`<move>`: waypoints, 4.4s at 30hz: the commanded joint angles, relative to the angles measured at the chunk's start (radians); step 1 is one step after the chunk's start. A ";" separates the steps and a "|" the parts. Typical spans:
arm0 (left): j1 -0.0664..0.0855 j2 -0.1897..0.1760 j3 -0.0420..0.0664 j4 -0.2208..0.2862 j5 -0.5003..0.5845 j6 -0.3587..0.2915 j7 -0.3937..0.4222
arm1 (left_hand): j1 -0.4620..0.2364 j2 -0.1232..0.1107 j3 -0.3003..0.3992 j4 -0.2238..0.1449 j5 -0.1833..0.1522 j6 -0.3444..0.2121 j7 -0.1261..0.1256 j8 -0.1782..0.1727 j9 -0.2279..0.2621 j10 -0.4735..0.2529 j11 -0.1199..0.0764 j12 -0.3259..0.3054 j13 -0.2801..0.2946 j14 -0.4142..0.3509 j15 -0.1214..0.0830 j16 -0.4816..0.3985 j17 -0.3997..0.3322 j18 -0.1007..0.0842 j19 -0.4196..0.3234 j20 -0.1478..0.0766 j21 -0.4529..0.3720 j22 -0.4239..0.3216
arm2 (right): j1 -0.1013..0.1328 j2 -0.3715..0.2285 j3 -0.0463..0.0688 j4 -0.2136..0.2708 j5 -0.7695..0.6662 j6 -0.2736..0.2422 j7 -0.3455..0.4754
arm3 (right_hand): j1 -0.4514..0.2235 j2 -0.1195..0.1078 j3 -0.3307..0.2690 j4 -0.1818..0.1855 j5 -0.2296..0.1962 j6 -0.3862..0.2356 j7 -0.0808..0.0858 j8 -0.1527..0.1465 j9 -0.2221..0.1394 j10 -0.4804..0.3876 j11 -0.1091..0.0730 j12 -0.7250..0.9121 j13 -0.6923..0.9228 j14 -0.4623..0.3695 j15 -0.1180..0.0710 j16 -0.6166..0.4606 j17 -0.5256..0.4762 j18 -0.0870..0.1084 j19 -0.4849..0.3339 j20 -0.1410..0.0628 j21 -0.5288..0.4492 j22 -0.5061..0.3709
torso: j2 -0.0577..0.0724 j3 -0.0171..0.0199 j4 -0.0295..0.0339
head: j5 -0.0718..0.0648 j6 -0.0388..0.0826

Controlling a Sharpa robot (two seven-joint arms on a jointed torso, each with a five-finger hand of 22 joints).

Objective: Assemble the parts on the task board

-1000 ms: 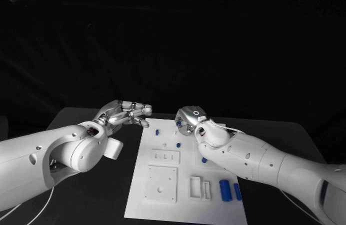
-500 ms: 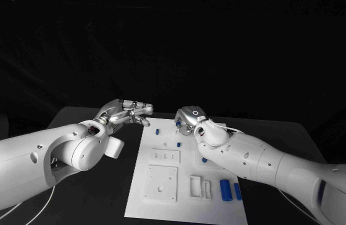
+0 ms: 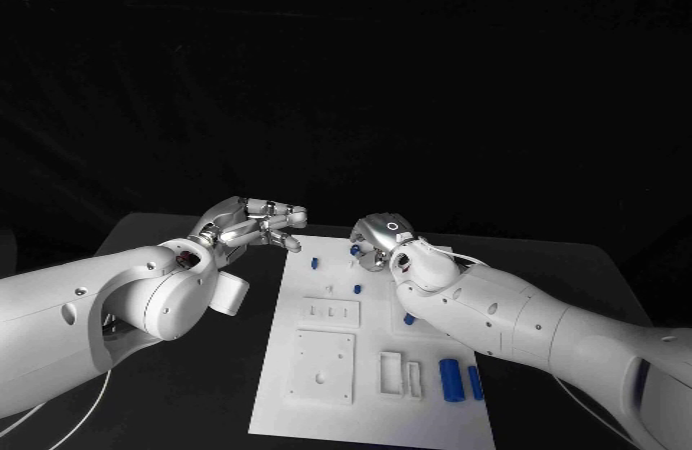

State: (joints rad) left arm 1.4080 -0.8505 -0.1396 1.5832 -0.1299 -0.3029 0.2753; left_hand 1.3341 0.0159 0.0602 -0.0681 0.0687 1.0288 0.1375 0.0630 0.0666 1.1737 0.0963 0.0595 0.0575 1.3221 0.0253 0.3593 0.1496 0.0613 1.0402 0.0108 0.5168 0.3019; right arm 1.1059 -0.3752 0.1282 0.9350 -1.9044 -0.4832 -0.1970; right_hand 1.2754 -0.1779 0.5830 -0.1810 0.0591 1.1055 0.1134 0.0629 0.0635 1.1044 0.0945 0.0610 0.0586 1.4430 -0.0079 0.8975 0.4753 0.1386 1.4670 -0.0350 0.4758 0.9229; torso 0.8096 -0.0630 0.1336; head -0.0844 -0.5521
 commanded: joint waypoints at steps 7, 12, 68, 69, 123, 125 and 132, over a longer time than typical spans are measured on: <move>0.002 0.000 0.001 0.002 -0.004 0.016 0.004 | -0.008 0.003 -0.003 -0.003 0.000 -0.005 0.000 0.000 -0.001 -0.006 0.002 0.000 0.002 0.006 0.003 -0.004 -0.001 0.002 0.005 0.000 -0.004 -0.001 | 0.002 -0.021 0.000 0.031 0.061 -0.029 0.036 | 0.042 -0.010 -0.153 0.049 0.058 -0.047 -0.008 -0.002 -0.002 -0.057 0.011 -0.004 -0.001 0.000 0.007 -0.002 -0.015 0.024 0.028 0.012 -0.043 -0.025 | 0.000 0.0012 -0.0029 | 0.006 0.003; 0.002 -0.006 0.001 0.005 -0.004 0.016 0.005 | -0.008 0.003 -0.003 -0.003 0.000 -0.005 0.000 0.000 -0.001 -0.006 0.002 0.000 0.002 0.006 0.003 -0.004 -0.001 0.002 0.005 0.000 -0.004 -0.001 | 0.002 -0.077 0.005 0.099 0.077 -0.047 0.036 | 0.039 -0.010 -0.146 0.055 0.070 -0.042 -0.004 -0.001 -0.002 -0.030 0.005 -0.004 -0.001 0.000 0.004 0.000 -0.016 0.022 0.031 0.010 -0.045 -0.024 | -0.001 0.0012 -0.0076 | 0.008 0.009; 0.003 -0.027 0.000 -0.001 -0.012 0.028 0.005 | -0.005 0.002 -0.004 -0.004 0.001 -0.006 0.001 0.000 -0.001 -0.007 0.002 0.000 0.002 0.007 0.003 -0.005 -0.001 0.002 0.005 0.000 -0.003 -0.004 | -0.015 -0.245 0.114 0.103 0.257 0.252 0.095 | 0.035 0.034 -0.438 0.074 0.245 -0.062 -0.008 -0.001 0.000 0.182 -0.099 0.958 1.102 -0.001 -0.065 0.137 0.456 -0.058 0.049 -0.059 0.348 0.454 | -0.001 0.0170 -0.0406 | 0.020 0.012; 0.003 -0.027 0.000 -0.001 -0.012 0.028 0.005 | -0.005 0.002 -0.004 -0.004 0.001 -0.006 0.001 0.000 -0.001 -0.007 0.002 0.000 0.002 0.007 0.003 -0.005 -0.001 0.002 0.005 0.000 -0.003 -0.004 | -0.015 -0.243 0.114 0.101 0.259 0.251 0.095 | 0.032 0.034 -0.441 0.076 0.242 -0.063 -0.008 -0.001 0.000 0.182 -0.098 0.958 1.102 -0.002 -0.065 0.137 0.456 -0.058 0.049 -0.059 0.347 0.456 | -0.001 0.0169 -0.0406 | 0.020 0.012; 0.001 -0.013 -0.001 -0.015 -0.021 0.034 0.002 | -0.005 0.005 -0.001 -0.006 0.002 -0.006 0.001 0.000 -0.001 -0.007 0.002 0.000 0.002 0.006 0.003 -0.006 -0.001 0.002 0.002 0.000 0.001 -0.005 | -0.025 -0.230 0.111 0.126 0.161 0.178 0.050 | -0.019 0.049 -0.235 -0.023 0.259 0.043 -0.031 -0.001 0.002 0.200 -0.117 0.984 1.128 0.002 -0.075 0.139 0.473 -0.070 0.056 -0.070 0.357 0.484 | -0.002 0.0170 -0.0425 | 0.019 0.002; 0.001 -0.014 -0.001 -0.014 -0.021 0.034 0.002 | -0.005 0.005 -0.001 -0.006 0.002 -0.006 0.001 0.000 -0.001 -0.007 0.002 0.000 0.002 0.006 0.003 -0.006 -0.001 0.002 0.002 0.000 0.001 -0.005 | -0.025 -0.235 0.111 0.152 0.142 0.156 0.040 | -0.020 0.048 -0.233 -0.021 0.242 0.047 -0.032 -0.001 0.002 0.202 -0.117 0.985 1.129 0.002 -0.076 0.140 0.474 -0.070 0.057 -0.070 0.362 0.486 | -0.002 0.0173 -0.0426 | 0.019 0.003; 0.001 -0.015 -0.001 -0.013 -0.021 0.033 0.002 | -0.005 0.005 -0.001 -0.006 0.002 -0.006 0.001 0.000 -0.001 -0.007 0.002 0.000 0.002 0.006 0.003 -0.006 -0.001 0.002 0.002 0.000 0.001 -0.005 | -0.025 -0.244 0.111 0.241 0.081 0.091 0.004 | -0.017 0.036 -0.212 -0.012 0.214 0.054 -0.034 -0.001 0.002 0.210 -0.118 0.991 1.134 0.003 -0.077 0.142 0.475 -0.072 0.058 -0.072 0.378 0.488 | -0.002 0.0174 -0.0411 | 0.019 0.007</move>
State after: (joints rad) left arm 1.4087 -0.8657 -0.1414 1.5668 -0.1470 -0.2832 0.2726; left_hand 1.3341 0.0158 0.0602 -0.0681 0.0687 1.0288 0.1375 0.0629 0.0666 1.1737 0.0964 0.0595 0.0575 1.3221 0.0253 0.3593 0.1496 0.0613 1.0402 0.0108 0.5169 0.2980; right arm 1.0809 -0.6176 0.2394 1.1630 -1.7530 -0.3302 -0.1558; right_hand 1.2594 -0.1362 0.3692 -0.1906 0.2749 1.1529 0.0799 0.0584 0.0653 1.3084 -0.0248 1.0448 1.1919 1.4439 -0.0770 1.0338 0.9488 0.0759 1.4684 -0.1016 0.8514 1.3075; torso 0.8075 -0.0459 0.0912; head -0.0655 -0.5470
